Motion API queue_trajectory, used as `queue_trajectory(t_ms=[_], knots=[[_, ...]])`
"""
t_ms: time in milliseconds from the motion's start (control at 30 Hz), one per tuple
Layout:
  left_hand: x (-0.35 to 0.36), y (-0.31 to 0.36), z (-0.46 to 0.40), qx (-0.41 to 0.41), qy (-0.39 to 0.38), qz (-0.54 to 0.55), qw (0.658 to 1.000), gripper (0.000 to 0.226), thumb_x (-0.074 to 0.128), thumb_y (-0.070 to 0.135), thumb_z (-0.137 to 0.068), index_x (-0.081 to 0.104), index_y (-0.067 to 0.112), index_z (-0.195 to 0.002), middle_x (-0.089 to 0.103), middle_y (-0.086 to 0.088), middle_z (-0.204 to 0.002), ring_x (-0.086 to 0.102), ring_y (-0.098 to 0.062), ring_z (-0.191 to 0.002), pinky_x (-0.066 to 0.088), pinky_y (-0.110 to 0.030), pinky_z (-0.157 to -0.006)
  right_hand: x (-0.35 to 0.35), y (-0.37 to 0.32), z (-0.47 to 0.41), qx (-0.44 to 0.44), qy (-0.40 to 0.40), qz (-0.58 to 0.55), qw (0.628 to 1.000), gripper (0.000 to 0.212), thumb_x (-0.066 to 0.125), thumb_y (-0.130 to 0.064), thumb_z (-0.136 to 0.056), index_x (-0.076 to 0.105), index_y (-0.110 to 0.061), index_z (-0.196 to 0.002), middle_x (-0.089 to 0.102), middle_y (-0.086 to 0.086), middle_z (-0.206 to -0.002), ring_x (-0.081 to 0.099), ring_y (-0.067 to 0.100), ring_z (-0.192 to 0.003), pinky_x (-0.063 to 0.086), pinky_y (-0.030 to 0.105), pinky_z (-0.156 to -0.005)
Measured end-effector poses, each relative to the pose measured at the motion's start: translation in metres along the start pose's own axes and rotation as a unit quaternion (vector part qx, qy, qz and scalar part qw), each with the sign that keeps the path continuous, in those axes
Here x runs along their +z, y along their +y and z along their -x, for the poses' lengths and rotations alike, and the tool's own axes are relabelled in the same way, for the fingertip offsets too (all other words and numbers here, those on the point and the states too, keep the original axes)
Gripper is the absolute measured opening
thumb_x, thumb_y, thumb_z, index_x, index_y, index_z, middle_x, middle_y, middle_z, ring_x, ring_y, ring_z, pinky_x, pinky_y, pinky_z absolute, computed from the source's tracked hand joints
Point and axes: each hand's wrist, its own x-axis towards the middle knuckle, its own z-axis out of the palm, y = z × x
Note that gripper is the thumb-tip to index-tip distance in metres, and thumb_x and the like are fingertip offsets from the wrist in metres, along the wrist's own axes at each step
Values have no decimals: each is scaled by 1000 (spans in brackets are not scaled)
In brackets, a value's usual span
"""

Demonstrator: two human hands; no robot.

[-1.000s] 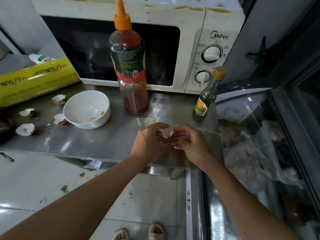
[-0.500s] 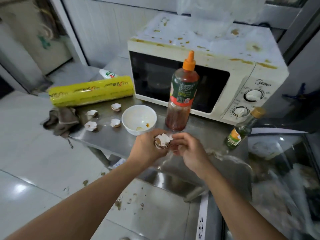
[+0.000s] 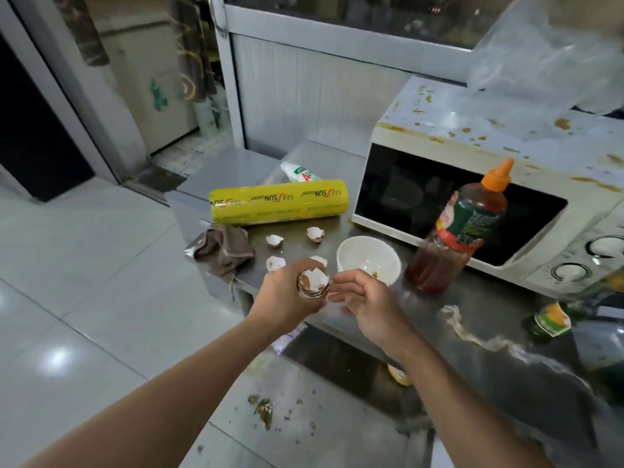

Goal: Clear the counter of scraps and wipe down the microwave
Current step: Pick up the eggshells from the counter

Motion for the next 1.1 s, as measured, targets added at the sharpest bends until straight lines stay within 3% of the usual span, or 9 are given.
queue_trajectory(t_ms=[133, 233, 333, 500, 667, 833, 967, 1033, 1100], knots=[[-38, -37, -9, 4, -1, -8, 1000, 48, 77, 17, -66, 63, 29, -110, 69, 7, -99, 62, -13, -94, 46, -21, -80, 40, -8, -19, 7, 31, 30, 999, 28, 43, 9, -92, 56, -12, -105, 64, 6, -102, 62, 21, -97, 47, 19, -76], [-64, -64, -17, 12, -1, -6, 1000, 49, 78, 15, -66, 63, 27, -110, 68, 7, -101, 61, -13, -95, 47, -25, -84, 59, -6, -32, 36, 80, 21, 996, 31, 48, 11, -88, 59, -13, -103, 64, 10, -104, 61, 25, -100, 49, 30, -85], [-83, -88, -24, 20, 8, 12, 1000, 49, 80, 12, -63, 64, 25, -107, 66, 8, -97, 62, -15, -94, 50, -30, -86, 71, -2, -43, 55, 112, 65, 990, 31, 56, 6, -85, 59, -10, -112, 63, -1, -98, 61, 19, -97, 50, 33, -89], [-98, -116, -36, 19, 1, 15, 1000, 52, 82, 14, -63, 64, 26, -110, 67, 9, -100, 61, -8, -90, 45, -14, -78, 94, 5, -68, 62, 126, 125, 982, 41, 65, -1, -79, 56, -11, -118, 59, -3, -103, 57, 15, -97, 48, 37, -94], [-100, -123, -50, 12, -1, 20, 1000, 46, 80, 13, -66, 62, 35, -101, 64, 9, -95, 60, -6, -83, 41, -3, -63, 112, 8, -99, 52, 106, 194, 974, 56, 66, -11, -77, 49, -13, -131, 53, 5, -129, 49, 18, -119, 40, 31, -101], [-89, -125, -65, 5, 20, 13, 1000, 42, 80, 13, -67, 63, 33, -100, 57, 16, -89, 58, -7, -83, 47, -13, -71, 126, 27, -130, 20, 96, 297, 950, 64, 74, -24, -76, 48, -12, -132, 52, 5, -131, 42, 22, -122, 31, 25, -95], [-78, -129, -77, 1, 26, 0, 1000, 44, 81, 17, -66, 64, 28, -105, 62, 10, -92, 61, -10, -86, 50, -16, -73, 127, 36, -139, -6, 138, 317, 938, 58, 75, -24, -77, 51, -12, -129, 53, 2, -127, 42, 20, -118, 26, 18, -86], [-76, -129, -83, -7, 24, -2, 1000, 46, 81, 18, -66, 63, 28, -107, 66, 7, -97, 63, -10, -90, 53, -23, -77, 121, 39, -139, -18, 164, 311, 936, 50, 70, -23, -81, 53, -10, -126, 54, 3, -125, 43, 22, -117, 26, 20, -87], [-74, -126, -87, -21, 22, -3, 1000, 49, 81, 19, -67, 62, 29, -110, 67, 6, -98, 64, -11, -89, 52, -19, -74, 112, 40, -136, -20, 184, 317, 930, 45, 68, -16, -82, 54, -10, -125, 55, 4, -124, 44, 24, -117, 31, 25, -93]])
